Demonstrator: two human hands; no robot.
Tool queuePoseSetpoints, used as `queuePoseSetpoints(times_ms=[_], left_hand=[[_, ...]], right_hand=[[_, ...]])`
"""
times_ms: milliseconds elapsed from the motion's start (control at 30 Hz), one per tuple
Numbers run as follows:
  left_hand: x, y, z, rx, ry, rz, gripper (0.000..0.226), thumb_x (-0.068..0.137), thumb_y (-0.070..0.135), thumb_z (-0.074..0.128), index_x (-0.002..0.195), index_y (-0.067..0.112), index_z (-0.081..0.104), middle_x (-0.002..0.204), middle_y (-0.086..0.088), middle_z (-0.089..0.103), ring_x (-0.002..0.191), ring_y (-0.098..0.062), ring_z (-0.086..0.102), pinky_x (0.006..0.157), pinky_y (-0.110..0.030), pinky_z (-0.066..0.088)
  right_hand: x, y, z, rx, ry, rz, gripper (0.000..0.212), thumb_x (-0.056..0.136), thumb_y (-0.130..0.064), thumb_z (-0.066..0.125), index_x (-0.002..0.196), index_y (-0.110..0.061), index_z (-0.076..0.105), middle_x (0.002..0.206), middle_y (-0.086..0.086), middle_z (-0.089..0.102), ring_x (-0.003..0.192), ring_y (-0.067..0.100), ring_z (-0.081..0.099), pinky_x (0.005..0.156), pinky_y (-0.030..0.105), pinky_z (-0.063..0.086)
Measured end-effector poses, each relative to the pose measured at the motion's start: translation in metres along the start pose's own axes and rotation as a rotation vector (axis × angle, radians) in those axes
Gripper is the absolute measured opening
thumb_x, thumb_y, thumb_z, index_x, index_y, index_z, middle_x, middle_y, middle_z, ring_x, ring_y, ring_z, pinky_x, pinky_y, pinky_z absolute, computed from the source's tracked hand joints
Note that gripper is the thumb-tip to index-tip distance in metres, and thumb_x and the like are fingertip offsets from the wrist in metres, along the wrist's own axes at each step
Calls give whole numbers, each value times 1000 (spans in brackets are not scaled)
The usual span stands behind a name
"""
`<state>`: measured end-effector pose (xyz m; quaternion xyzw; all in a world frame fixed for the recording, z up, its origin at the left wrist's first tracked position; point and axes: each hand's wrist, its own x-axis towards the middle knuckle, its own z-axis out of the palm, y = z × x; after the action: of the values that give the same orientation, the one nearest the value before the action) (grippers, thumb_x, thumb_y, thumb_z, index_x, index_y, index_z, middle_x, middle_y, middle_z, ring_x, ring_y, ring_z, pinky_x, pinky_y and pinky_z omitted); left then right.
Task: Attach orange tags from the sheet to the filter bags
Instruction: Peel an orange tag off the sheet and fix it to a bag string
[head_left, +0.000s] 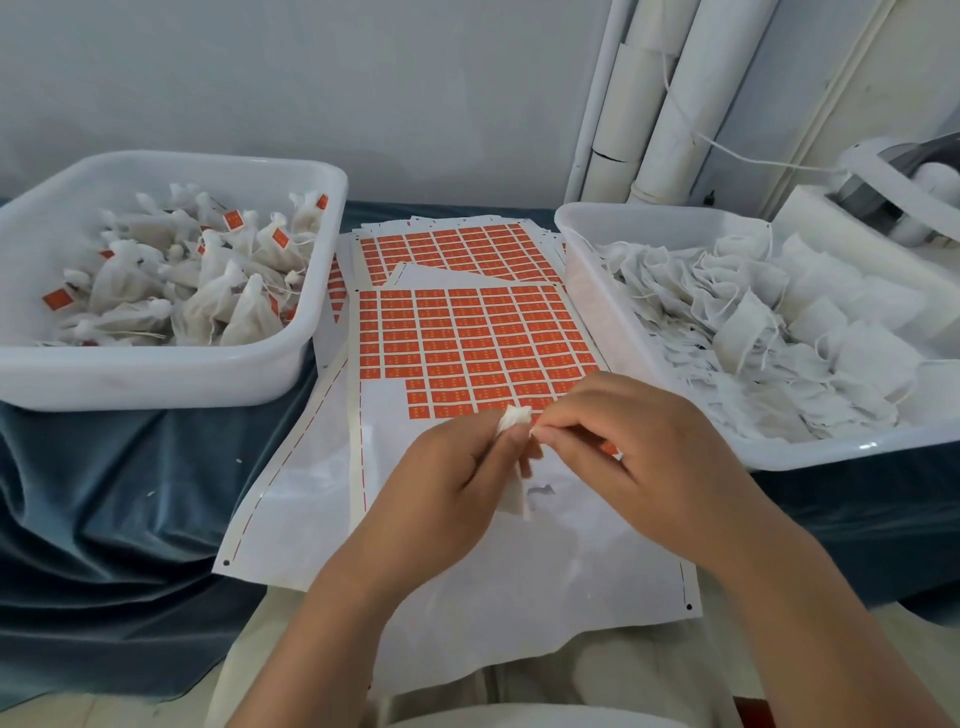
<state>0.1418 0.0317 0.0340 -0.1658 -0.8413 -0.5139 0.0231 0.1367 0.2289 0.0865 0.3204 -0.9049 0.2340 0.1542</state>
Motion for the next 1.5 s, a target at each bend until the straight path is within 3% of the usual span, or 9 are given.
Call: queuePoseSetpoints(times_ms=[100,233,300,433,667,833,1000,1300,1500], left_hand=[[-3,-2,-2,21,-149,-3,35,105,60,28,87,46,55,87,23,64,87,-6,62,80,-21,46],[-7,-2,-1,47,-323,-6,36,105,62,26,122,50,55,119,27,67,110,0,64,95,-18,47],[-8,0,1,95,-346,44,33,107,59,30,104,44,59,96,20,69,91,-4,66,78,-13,47],[-9,2,6,122,-341,69,44,109,54,35,73,31,48,67,5,51,61,-12,49,63,-15,39],[-5,0,-2,163,-352,138,34,107,50,42,99,27,65,78,23,59,79,-7,60,68,-14,43],[-3,-4,-6,117,-317,177,28,106,40,52,109,20,70,87,5,65,81,-20,62,75,-38,53],[-3,4,-9,-151,-167,176,25,110,37,45,105,30,69,94,15,70,94,-17,68,79,-15,51],[-2,9,-8,-361,-58,29,37,105,45,40,84,29,66,83,7,68,82,-12,66,79,-18,53],[-4,7,-19,-403,-227,42,38,105,48,41,81,32,66,78,2,68,75,-17,66,84,-33,58]], right_hand=[[0,3,-4,-42,40,-44,18,100,-30,65,100,-17,79,92,-12,63,79,0,53,73,11,42],[-1,3,-4,-33,-14,-104,21,101,-32,64,98,-18,79,97,-10,62,82,2,56,74,13,44],[-2,0,-1,-11,-54,-116,25,101,-36,60,97,-20,78,98,-10,62,84,5,59,73,18,49],[0,3,2,49,-100,-20,23,97,-40,62,93,-25,79,97,-17,62,86,6,62,74,24,52],[1,19,5,245,-119,177,8,93,-37,70,90,-35,77,90,-17,69,88,9,66,74,17,51],[0,19,13,428,-86,240,7,93,-41,69,89,-38,75,89,-17,72,87,10,69,73,13,49],[1,14,18,626,-65,252,14,102,-27,63,95,-34,72,84,-11,72,81,17,70,75,28,56],[0,1,17,221,95,17,17,104,-22,61,107,-17,77,90,-13,69,85,9,65,76,11,45],[0,-1,14,110,97,-42,21,103,-26,59,103,-17,78,88,-12,70,80,2,60,75,8,42]])
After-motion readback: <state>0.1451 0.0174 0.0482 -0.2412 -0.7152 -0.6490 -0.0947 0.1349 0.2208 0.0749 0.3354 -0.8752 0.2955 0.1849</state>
